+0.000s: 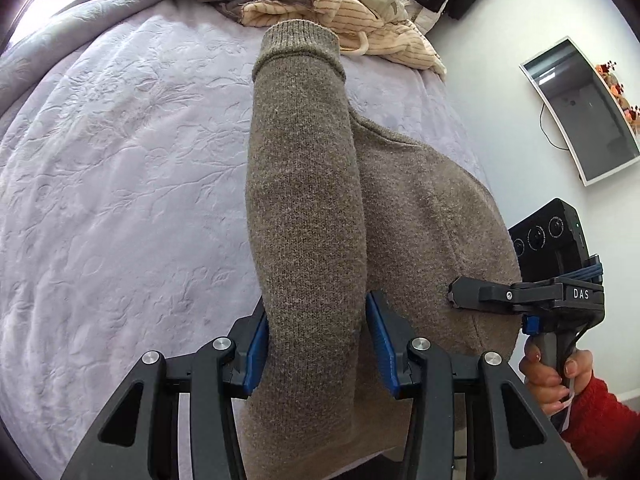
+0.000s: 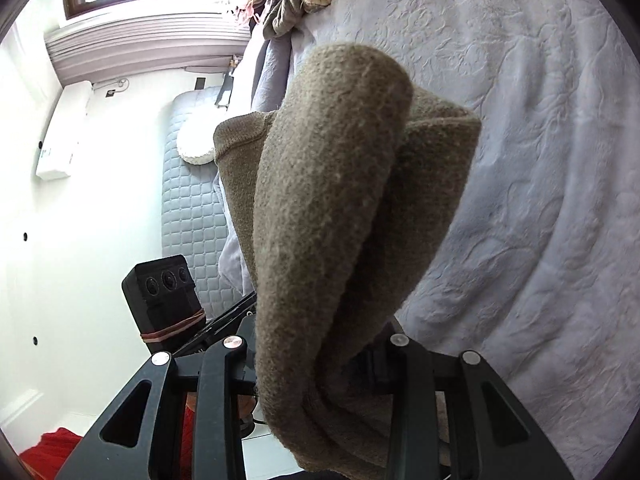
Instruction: Fold small clothes
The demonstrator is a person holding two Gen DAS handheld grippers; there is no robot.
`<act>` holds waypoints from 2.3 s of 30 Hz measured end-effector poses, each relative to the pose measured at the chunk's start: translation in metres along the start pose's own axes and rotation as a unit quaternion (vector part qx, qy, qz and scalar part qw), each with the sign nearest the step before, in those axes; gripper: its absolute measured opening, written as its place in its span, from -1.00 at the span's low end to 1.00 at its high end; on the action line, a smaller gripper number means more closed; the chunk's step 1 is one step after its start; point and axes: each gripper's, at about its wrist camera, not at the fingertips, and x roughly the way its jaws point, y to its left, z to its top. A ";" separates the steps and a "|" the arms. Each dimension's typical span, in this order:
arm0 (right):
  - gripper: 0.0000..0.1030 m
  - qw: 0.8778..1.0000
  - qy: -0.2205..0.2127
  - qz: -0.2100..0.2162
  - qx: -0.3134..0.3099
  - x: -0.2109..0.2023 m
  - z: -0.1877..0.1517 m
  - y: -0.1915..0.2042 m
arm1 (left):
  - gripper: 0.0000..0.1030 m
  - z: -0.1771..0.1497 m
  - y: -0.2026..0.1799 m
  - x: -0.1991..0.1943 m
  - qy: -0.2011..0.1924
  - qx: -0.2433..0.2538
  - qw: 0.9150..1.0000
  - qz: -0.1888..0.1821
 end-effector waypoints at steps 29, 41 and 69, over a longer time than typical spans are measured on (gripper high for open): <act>-0.83 0.962 -0.041 -0.269 -0.022 0.054 -0.070 0.006 | -0.08 -0.108 0.137 -0.060 0.009 -0.061 0.989 0.134; -0.89 0.919 0.031 -0.370 -0.133 0.127 -0.097 0.029 | -0.08 -0.120 0.098 -0.008 0.052 -0.005 0.993 0.105; -0.97 0.903 0.082 -0.404 -0.119 0.120 -0.110 0.002 | -0.06 -0.123 0.088 -0.006 0.057 0.013 0.990 0.129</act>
